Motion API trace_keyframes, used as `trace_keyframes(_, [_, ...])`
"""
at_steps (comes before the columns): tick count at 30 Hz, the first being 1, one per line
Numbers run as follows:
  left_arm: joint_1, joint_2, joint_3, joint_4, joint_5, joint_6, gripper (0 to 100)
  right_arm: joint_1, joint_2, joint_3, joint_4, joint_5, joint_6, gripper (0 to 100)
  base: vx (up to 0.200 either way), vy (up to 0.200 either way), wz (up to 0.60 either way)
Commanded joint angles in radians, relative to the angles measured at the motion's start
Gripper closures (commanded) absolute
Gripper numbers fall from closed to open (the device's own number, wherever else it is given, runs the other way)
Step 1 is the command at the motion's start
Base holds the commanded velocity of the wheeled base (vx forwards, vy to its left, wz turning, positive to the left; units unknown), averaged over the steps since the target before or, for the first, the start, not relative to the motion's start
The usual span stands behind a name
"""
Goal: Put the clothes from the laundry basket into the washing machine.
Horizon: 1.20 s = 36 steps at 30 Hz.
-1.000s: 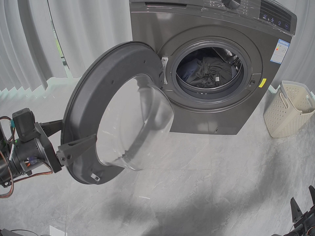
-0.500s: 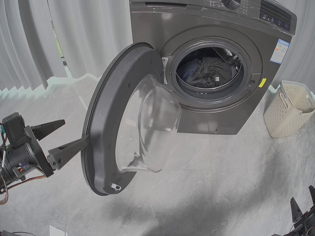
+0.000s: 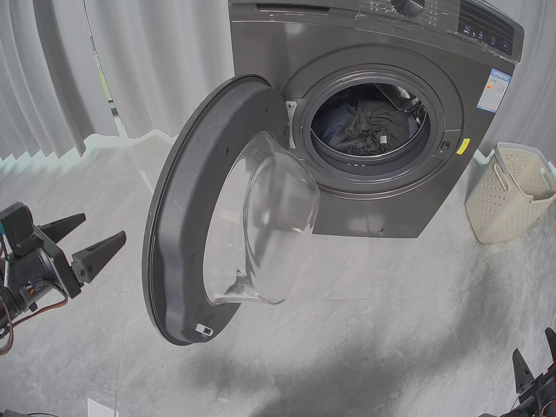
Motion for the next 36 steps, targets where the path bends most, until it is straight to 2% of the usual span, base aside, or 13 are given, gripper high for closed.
trace_keyframes(1, [-0.108,0.124,0.009,-0.017,0.005,0.013,0,0.0,-0.015,0.015,0.0,0.001,-0.001,0,0.0,0.0,0.0])
trace_keyframes(4, [-0.163,0.19,0.002,-0.049,0.005,0.015,0,0.0,-0.015,0.015,0.0,0.001,-0.001,0,0.0,0.0,0.0])
trace_keyframes(8, [-0.252,0.284,-0.001,-0.175,0.008,0.005,0,0.0,-0.015,0.015,0.0,0.001,-0.001,0,0.0,0.0,0.0])
trace_keyframes(14, [-0.3,0.385,-0.02,-0.284,0.009,0.004,0,0.0,-0.015,0.015,0.0,0.002,-0.002,0,0.0,0.0,0.0])
trace_keyframes(21, [-0.36,0.478,-0.083,-0.338,0.02,-0.01,0,0.0,-0.013,0.015,0.0,0.004,-0.002,0,0.0,0.0,0.0])
trace_keyframes(23, [-0.41,0.518,-0.127,-0.357,0.06,-0.03,0,0.0,-0.015,0.015,-0.002,0.004,-0.002,0,0.0,0.0,0.0])
trace_keyframes(27, [-0.461,0.578,-0.193,-0.388,0.098,-0.058,0,0.0,-0.015,0.015,0.0,0.004,-0.002,0,0.0,0.0,0.0])
trace_keyframes(36, [-0.519,0.787,-0.408,-0.473,0.227,-0.062,0,0.0,-0.015,0.015,0.0,0.004,-0.002,0,0.0,0.0,0.0])
